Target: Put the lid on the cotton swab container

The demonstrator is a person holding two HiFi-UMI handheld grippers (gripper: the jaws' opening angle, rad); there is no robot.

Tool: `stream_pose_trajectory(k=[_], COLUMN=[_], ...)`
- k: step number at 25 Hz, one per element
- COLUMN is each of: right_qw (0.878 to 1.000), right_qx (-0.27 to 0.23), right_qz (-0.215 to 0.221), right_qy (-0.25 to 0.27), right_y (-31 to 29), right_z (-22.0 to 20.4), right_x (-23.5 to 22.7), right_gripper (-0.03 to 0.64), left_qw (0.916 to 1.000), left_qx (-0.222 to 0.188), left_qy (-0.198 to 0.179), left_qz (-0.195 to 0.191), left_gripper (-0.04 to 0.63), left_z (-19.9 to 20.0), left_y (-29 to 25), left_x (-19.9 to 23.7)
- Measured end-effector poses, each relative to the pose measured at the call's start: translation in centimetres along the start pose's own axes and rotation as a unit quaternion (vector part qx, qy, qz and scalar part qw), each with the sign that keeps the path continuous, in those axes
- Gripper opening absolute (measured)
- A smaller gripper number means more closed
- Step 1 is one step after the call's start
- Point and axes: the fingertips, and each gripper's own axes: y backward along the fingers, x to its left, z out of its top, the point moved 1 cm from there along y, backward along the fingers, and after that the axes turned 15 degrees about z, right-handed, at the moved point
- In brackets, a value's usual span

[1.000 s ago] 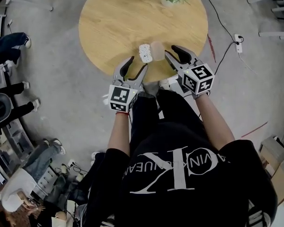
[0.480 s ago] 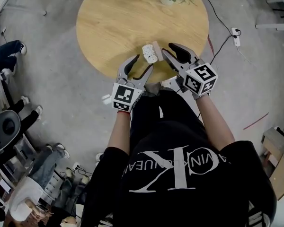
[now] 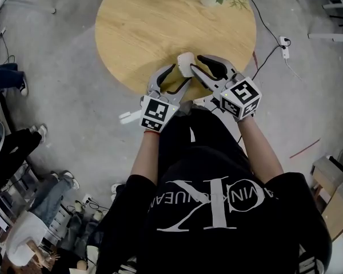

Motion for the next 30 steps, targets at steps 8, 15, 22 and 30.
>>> stream_pose_trajectory(k=[8,15,22,30], right_qw=[0.997,0.991,0.981,0.978], right_qx=[0.044,0.084,0.135,0.16], right_qz=[0.031,0.058,0.06,0.061], right_qy=[0.047,0.087,0.127,0.12], right_y=[-1.3,-2.3,-3.0,-3.2], right_z=[0.3,0.3,-0.1,-0.4], right_x=[1.4,2.3,2.5,2.0], right_gripper=[0.132,0.129,0.123,0.123], left_qw=[1.0,0.9999,0.9999,0.9999], left_qx=[0.006,0.009,0.012,0.012], left_qy=[-0.003,-0.001,0.002,0.006], left_qz=[0.005,0.01,0.011,0.01], left_gripper=[0.238,0.236,0.238,0.238], left_z=[0.3,0.3,0.2,0.0], left_y=[-0.3,-0.1,-0.2,-0.6], left_x=[-0.4,-0.1,0.0,0.0])
